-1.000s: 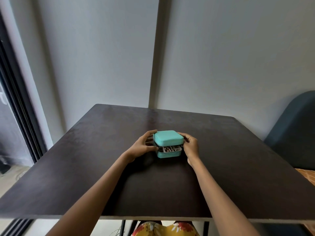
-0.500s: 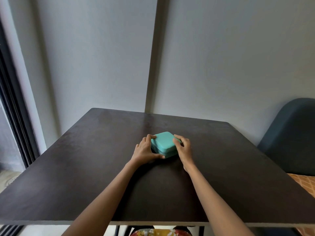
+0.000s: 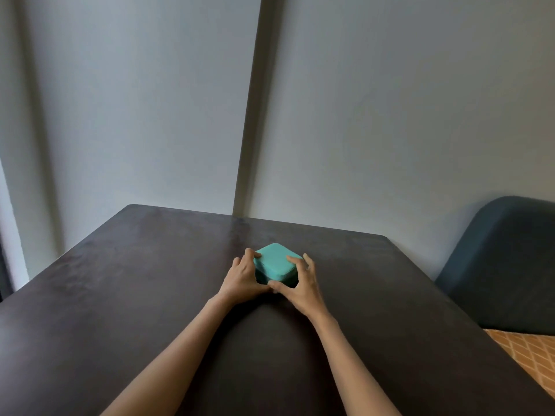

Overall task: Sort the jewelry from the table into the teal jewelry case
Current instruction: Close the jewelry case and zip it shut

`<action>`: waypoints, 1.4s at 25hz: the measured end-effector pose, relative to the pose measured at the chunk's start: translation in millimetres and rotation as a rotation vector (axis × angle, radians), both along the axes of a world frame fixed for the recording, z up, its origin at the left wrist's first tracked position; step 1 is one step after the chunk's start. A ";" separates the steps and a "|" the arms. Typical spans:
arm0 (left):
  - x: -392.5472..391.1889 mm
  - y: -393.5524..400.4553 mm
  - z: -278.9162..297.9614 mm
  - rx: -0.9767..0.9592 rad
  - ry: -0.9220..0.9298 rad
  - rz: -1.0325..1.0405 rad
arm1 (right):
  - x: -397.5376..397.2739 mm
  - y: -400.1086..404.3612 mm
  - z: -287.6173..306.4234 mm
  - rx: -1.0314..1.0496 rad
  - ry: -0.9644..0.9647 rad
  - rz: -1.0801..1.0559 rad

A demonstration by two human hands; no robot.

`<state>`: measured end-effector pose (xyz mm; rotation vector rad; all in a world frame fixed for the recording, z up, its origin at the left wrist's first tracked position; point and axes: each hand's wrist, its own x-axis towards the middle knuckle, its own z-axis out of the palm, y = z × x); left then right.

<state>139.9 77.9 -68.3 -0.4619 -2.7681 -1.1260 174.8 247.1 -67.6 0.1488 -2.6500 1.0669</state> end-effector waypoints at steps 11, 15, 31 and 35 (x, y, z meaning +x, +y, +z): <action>-36.7 -17.0 5.0 0.083 0.014 0.022 | -11.5 8.4 -3.7 0.058 0.006 0.009; -34.5 -23.5 10.7 0.367 -0.171 -0.052 | -12.8 9.0 -4.0 0.009 -0.009 0.008; -9.1 -9.5 -4.1 0.438 0.051 0.049 | -27.6 -4.2 -8.7 0.096 0.044 -0.165; 9.3 16.9 -5.8 0.421 0.056 0.020 | -24.8 -9.2 -4.9 0.165 0.081 -0.244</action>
